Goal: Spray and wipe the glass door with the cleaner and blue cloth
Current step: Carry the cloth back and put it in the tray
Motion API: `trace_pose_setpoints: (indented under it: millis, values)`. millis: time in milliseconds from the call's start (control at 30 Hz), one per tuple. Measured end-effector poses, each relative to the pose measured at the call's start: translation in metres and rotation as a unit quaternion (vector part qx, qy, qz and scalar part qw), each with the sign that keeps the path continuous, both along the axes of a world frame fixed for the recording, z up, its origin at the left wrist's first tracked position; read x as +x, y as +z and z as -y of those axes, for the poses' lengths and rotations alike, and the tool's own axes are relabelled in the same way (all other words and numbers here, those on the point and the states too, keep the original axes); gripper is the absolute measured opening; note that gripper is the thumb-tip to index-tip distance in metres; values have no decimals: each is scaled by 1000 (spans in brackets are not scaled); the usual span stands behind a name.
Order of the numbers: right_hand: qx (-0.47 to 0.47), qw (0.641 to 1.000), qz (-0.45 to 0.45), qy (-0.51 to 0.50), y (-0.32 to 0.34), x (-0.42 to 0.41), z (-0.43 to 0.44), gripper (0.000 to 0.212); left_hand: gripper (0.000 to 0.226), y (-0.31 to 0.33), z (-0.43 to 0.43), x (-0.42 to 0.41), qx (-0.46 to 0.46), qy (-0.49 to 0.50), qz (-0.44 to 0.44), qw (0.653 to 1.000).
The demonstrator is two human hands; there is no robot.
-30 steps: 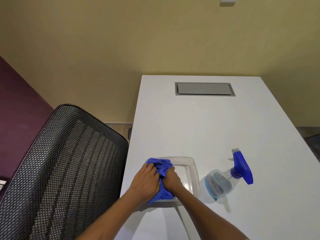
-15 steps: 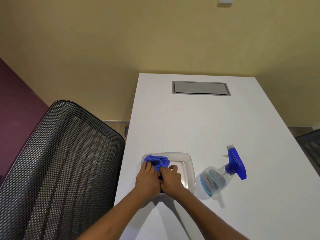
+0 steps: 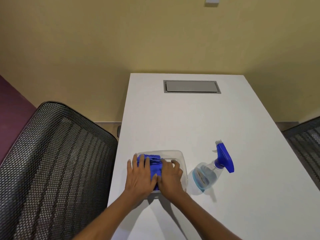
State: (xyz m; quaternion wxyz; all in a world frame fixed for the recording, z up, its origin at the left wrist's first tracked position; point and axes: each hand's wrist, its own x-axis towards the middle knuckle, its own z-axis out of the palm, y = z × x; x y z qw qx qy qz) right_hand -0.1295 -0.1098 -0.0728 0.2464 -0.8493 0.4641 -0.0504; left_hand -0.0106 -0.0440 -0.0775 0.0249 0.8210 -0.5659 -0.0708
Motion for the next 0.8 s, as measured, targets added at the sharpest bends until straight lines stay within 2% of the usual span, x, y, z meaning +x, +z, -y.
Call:
trace_pose_setpoints:
  millis: [67,167,267,367,467,533,567,633,700,800]
  values:
    - [-28,990,110,-87,9,-18,-5,55,87,-5,0,2,28,-4,-20,999]
    - [-123,958,200,-164,16,-47,-11,62,95,-14,3,2,56,-11,-24,998]
    - [-148,937,214,-234,12,-72,-13,76,99,-18,6,-2,57,4,-19,998]
    - [-87,905,248,-335,12,-91,-8,82,101,-20,9,-3,60,3,10,998]
    - [-131,884,249,-374,11,-103,3,88,102,-21,10,-4,53,0,13,999]
    - [-150,884,226,-381,12,-107,13,95,102,-23,12,-5,67,0,21,997]
    - [-140,886,223,-381,12,-109,18,98,102,-24,13,-5,76,1,28,997]
    - [-49,885,267,-377,11,-113,25,96,102,-24,14,-5,83,2,33,996]
    - [33,876,322,-358,10,-116,28,81,101,-25,14,-5,80,-1,31,996]
    - [81,873,340,-341,6,-118,28,63,100,-26,15,-5,86,-3,43,995]
